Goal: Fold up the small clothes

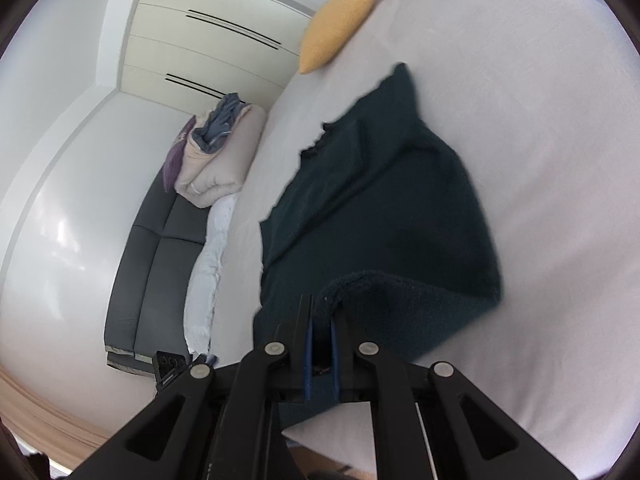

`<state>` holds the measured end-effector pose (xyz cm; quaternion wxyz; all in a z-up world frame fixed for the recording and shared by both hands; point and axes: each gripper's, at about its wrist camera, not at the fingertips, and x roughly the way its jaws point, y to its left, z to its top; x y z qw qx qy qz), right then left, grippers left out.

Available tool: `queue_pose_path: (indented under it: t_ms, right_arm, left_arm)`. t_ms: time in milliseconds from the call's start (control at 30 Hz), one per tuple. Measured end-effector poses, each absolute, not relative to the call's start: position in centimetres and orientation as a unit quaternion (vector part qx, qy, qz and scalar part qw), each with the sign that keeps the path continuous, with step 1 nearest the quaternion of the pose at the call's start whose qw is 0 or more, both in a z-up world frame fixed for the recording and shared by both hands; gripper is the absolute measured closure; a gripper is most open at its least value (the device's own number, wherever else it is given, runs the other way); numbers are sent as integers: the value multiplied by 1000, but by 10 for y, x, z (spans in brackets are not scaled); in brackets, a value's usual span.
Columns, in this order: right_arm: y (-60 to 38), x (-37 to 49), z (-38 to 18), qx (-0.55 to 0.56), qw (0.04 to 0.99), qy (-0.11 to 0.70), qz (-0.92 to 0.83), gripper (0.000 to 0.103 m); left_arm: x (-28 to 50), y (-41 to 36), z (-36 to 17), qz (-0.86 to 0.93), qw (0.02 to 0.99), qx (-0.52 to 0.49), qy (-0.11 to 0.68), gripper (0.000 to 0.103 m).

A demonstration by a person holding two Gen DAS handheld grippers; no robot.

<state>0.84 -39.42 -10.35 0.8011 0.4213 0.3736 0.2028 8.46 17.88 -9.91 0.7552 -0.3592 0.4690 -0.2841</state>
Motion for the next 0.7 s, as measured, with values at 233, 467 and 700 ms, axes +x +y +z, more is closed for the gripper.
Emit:
queue_pose_path:
  t_ms: [233, 467, 700]
  right_arm:
    - [-424, -62, -141, 456, 785, 385, 167, 96]
    - [-435, -78, -162, 468, 777, 395, 144, 96]
    - [-435, -79, -166, 469, 777, 395, 146, 96]
  left_arm:
    - [66, 183, -146, -270, 717, -367, 527, 6]
    - [52, 160, -152, -297, 710, -326, 549, 17]
    - [50, 163, -179, -314, 680, -351, 562, 58]
